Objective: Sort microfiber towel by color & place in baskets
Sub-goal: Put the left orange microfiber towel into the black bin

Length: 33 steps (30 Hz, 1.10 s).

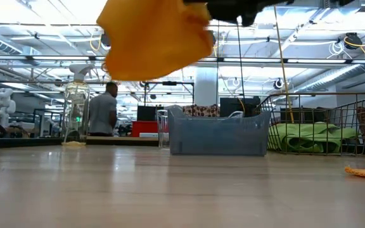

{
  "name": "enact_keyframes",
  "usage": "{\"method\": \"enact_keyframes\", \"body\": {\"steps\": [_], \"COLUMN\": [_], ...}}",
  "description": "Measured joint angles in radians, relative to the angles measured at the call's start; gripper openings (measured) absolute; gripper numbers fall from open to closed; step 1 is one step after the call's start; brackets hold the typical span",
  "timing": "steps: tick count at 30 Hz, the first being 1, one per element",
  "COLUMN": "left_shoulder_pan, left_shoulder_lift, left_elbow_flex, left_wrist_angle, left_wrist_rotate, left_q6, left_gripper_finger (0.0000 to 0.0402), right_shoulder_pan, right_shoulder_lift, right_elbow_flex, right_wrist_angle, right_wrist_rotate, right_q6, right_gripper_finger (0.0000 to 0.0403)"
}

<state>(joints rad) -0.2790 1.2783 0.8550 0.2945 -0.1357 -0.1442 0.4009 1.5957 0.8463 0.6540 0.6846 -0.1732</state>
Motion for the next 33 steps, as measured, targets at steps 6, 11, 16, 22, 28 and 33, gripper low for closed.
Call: {"method": "enact_keyframes", "body": {"steps": [6, 11, 16, 22, 28, 33], "left_shoulder_pan": [0.004, 0.004, 0.004, 0.004, 0.004, 0.004], "left_shoulder_lift": [0.039, 0.038, 0.038, 0.031, -0.026, -0.105], "left_elbow_flex": [-0.001, -0.001, -0.001, -0.001, -0.001, -0.001], "left_wrist_angle": [0.029, 0.029, 0.028, -0.014, -0.139, -0.287], "left_wrist_rotate": [0.085, 0.089, 0.091, 0.091, 0.077, 0.010], "left_q6": [0.054, 0.100, 0.157, 0.176, 0.124, 0.048], "left_gripper_finger": [0.0016, 0.0016, 0.0016, 0.0033, 0.0155, 0.0268], "right_shoulder_pan": [-0.046, -0.063, -0.078, -0.086, -0.082, -0.069], "right_shoulder_lift": [0.053, 0.060, 0.060, 0.060, 0.015, -0.087], "right_elbow_flex": [0.000, 0.000, 0.000, 0.000, 0.000, 0.000], "right_wrist_angle": [0.069, 0.083, 0.096, 0.104, 0.070, -0.087], "right_wrist_rotate": [-0.060, -0.120, -0.231, -0.292, -0.294, -0.235], "right_q6": [0.035, 0.042, 0.058, 0.063, 0.063, 0.065], "right_gripper_finger": [0.0334, 0.0247, 0.0117, 0.0016, 0.0009, 0.0005]}}
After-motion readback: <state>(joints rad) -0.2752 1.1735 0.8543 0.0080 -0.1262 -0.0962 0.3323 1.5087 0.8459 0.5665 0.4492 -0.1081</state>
